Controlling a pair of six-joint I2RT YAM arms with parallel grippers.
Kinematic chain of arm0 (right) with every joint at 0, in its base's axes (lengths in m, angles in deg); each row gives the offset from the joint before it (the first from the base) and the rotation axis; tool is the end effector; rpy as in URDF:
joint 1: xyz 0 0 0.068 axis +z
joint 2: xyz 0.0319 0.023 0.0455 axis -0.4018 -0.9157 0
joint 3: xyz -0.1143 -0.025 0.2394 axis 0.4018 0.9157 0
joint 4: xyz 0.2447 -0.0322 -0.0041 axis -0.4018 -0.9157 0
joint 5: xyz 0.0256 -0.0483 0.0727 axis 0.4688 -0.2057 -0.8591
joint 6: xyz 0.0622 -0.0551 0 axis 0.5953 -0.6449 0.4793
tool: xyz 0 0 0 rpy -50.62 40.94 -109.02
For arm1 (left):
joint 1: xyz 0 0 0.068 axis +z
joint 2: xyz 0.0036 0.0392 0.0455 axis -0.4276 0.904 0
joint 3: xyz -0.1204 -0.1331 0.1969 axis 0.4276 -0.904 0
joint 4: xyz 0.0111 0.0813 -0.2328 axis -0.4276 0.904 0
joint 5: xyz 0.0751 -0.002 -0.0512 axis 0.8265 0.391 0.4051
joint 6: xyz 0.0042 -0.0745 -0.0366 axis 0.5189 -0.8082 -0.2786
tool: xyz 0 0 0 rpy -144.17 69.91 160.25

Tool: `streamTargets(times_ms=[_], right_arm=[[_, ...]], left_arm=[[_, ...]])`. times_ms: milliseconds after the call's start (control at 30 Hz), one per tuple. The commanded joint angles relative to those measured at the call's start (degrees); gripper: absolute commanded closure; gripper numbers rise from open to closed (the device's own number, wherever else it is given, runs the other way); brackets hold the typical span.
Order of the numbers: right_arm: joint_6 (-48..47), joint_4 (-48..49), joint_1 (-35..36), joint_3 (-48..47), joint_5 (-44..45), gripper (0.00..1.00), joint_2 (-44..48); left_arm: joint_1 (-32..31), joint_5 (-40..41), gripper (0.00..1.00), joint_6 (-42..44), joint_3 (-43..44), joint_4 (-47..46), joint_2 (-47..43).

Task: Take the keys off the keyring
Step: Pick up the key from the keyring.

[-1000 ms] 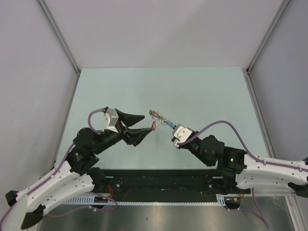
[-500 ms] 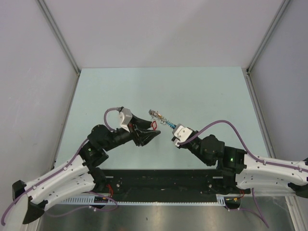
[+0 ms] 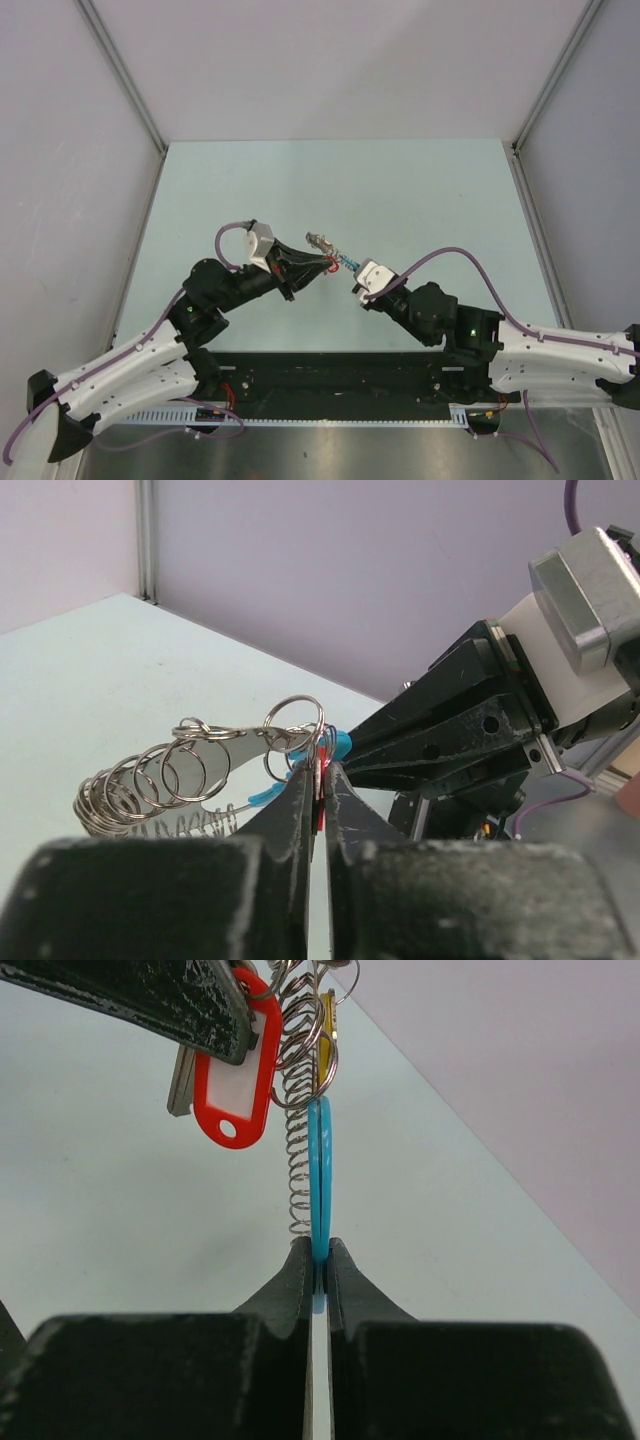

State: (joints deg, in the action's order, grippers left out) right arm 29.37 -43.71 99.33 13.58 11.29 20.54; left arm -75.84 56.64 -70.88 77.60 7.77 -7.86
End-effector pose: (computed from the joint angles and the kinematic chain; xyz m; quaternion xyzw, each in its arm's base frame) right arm 0.0912 0.2018 0.3151 -0.4281 0.6007 0.0959 0.6684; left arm 0.1154 -0.1711 0.3411 0.2769 0.5715 -0.5028 0.5865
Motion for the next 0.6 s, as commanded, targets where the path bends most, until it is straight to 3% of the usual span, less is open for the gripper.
streamTargets(times_ms=[0, 333, 567], right_arm=[[1.6, 7.2, 0.0, -0.4, 0.5, 1.00, -0.5], [3.9, 12.3, -0.7, -0.3, -2.8, 1.00, -1.3], [7.8, 8.2, -1.5, 0.3, -11.0, 1.00, 0.2]], left_arm=[[-0.8, 0.7, 0.99, 0.9, 1.3, -1.3, -0.4], [-1.3, 5.1, 1.00, 4.5, 3.2, 5.0, 0.1], [-1.3, 5.5, 1.00, 9.5, 3.9, 7.1, -2.8]])
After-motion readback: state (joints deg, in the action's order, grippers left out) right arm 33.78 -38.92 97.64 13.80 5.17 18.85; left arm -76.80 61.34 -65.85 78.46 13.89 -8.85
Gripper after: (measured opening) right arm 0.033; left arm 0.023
